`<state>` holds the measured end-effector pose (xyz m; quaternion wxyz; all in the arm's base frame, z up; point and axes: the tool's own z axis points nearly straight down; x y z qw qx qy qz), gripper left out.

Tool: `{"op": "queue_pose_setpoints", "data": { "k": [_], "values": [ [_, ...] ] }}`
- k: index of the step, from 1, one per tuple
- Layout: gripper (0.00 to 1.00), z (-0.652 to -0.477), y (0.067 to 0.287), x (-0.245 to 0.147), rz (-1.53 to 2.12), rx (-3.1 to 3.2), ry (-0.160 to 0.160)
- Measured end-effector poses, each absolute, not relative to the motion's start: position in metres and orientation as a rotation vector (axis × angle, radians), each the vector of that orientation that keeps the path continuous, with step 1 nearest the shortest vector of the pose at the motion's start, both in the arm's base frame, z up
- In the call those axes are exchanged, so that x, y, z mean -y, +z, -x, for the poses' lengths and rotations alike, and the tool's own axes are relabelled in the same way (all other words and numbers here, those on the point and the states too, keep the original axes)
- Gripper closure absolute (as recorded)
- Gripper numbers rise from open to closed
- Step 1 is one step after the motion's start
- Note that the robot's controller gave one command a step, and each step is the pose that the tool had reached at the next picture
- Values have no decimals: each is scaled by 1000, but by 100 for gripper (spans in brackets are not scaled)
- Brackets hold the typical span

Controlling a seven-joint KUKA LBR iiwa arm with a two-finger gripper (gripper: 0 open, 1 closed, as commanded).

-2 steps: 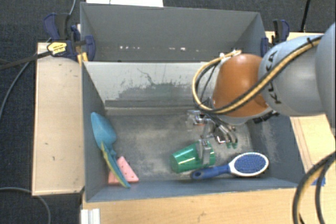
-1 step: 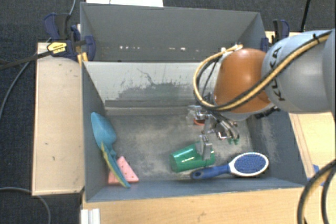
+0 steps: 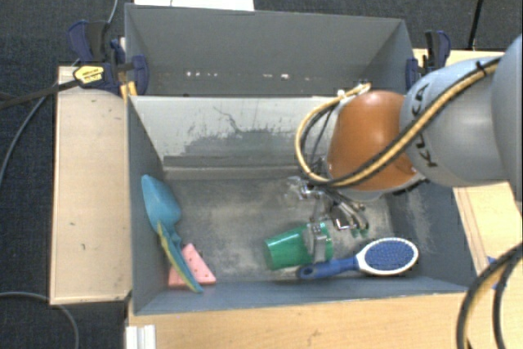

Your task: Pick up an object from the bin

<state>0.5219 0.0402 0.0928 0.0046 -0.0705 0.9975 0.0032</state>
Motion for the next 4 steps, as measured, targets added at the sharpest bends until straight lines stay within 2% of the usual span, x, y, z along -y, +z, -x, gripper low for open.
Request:
{"op": "queue_pose_setpoints", "data": {
  "k": [1, 2, 3, 4],
  "values": [
    [0, -502, 83, -49, 442, -3090, 14],
    [100, -502, 73, -51, 423, -3115, 7],
    [100, -504, 73, -51, 419, -3112, 6],
    [100, -516, 224, -52, 458, -3104, 7]
  ]
}}
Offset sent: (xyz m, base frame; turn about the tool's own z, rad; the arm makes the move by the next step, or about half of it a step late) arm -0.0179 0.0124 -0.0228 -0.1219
